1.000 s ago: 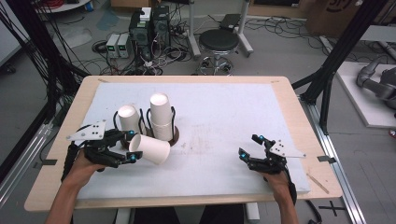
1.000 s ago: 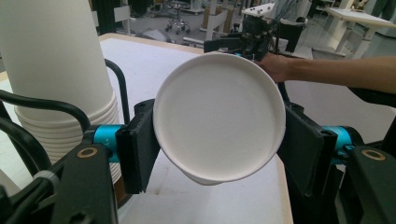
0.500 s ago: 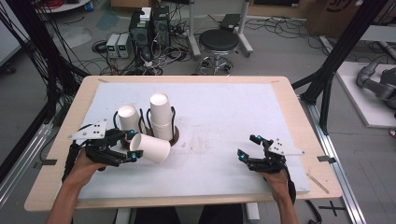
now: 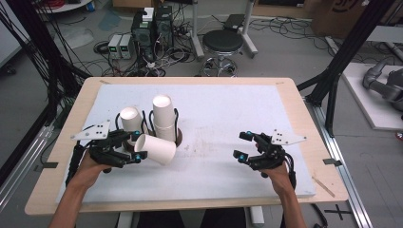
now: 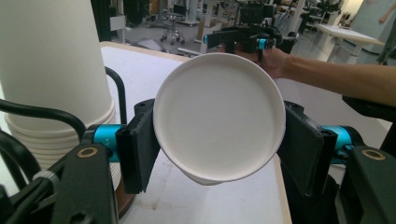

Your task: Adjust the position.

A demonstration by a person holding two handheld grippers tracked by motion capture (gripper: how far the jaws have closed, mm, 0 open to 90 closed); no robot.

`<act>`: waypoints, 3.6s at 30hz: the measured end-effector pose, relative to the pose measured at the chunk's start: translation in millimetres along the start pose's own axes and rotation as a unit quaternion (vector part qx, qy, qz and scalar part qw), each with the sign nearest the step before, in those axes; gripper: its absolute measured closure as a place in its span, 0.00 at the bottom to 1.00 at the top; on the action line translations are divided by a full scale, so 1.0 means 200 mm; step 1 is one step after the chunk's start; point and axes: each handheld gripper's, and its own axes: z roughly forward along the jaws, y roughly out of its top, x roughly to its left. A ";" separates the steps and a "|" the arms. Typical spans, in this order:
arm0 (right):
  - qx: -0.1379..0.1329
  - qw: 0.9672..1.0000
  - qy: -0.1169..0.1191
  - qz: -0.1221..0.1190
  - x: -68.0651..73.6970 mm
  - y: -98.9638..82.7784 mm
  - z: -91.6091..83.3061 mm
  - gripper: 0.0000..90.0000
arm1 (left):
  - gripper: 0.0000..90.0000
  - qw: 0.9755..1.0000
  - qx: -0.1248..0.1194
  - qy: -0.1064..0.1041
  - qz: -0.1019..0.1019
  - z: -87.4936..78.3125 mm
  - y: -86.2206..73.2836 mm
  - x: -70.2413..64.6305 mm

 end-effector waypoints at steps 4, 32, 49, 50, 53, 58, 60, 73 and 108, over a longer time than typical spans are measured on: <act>-0.007 0.999 0.032 -0.013 0.02 0.06 0.06 0.21 | 0.38 1.000 0.001 -0.005 0.000 0.03 0.00 0.00; 0.051 0.989 0.121 -0.060 0.13 0.31 0.37 0.21 | 0.38 0.999 -0.002 -0.043 0.007 0.25 0.03 -0.07; 0.065 0.982 0.167 -0.066 0.20 0.30 0.54 0.21 | 0.38 0.998 -0.002 -0.060 0.010 0.32 0.03 -0.10; 0.066 0.981 0.169 -0.066 0.20 0.30 0.55 0.21 | 0.38 0.998 -0.004 -0.060 0.010 0.32 0.03 -0.10; 0.069 0.980 0.173 -0.065 0.21 0.30 0.56 0.21 | 0.38 0.998 -0.008 -0.061 0.011 0.32 0.03 -0.10; 0.079 0.978 0.181 -0.064 0.24 0.28 0.61 0.21 | 0.38 0.998 -0.015 -0.065 0.015 0.33 0.05 -0.11; 0.081 0.978 0.180 -0.063 0.24 0.27 0.61 0.21 | 0.38 0.997 -0.017 -0.067 0.016 0.33 0.05 -0.12; 0.090 0.974 0.201 -0.054 0.26 0.18 0.66 0.21 | 0.38 0.996 -0.034 -0.072 0.025 0.32 0.08 -0.13; 0.106 0.971 0.207 -0.048 0.27 0.11 0.66 0.37 | 0.29 0.997 -0.039 -0.051 0.035 0.33 0.06 -0.16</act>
